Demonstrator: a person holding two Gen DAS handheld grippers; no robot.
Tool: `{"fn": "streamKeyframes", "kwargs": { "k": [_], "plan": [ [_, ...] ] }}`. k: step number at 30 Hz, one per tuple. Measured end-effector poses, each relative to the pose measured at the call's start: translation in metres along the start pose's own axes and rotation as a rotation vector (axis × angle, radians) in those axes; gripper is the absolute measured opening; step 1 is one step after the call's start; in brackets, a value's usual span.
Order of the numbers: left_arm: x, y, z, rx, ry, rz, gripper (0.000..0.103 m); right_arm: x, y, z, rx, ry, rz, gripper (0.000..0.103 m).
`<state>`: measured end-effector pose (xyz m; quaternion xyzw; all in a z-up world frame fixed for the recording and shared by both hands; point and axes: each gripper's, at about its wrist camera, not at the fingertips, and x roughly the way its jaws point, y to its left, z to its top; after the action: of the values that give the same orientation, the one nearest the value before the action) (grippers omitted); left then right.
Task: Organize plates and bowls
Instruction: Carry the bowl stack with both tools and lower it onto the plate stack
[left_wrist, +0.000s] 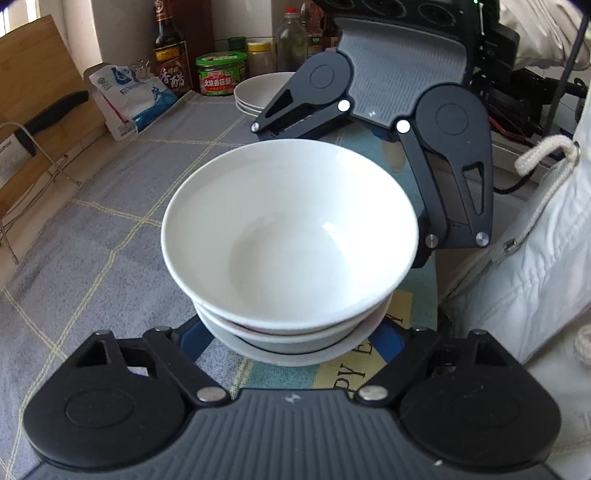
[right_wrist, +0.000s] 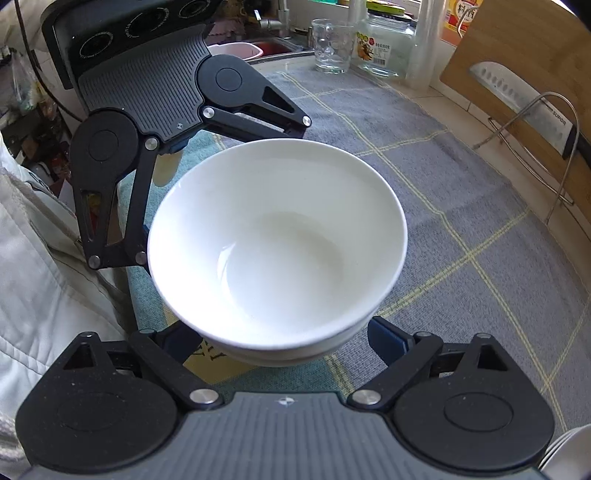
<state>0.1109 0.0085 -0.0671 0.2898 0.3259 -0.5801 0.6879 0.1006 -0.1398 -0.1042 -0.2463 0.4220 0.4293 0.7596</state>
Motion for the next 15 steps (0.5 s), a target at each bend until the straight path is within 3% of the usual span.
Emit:
{"fn": "streamKeyframes", "kwargs": {
  "k": [15],
  "plan": [
    [0.0008,0.0054,0.0015,0.013,0.012,-0.032,0.087,-0.0030,0.0006,0.0014,-0.002,-0.003,0.028,0.093]
  ]
}}
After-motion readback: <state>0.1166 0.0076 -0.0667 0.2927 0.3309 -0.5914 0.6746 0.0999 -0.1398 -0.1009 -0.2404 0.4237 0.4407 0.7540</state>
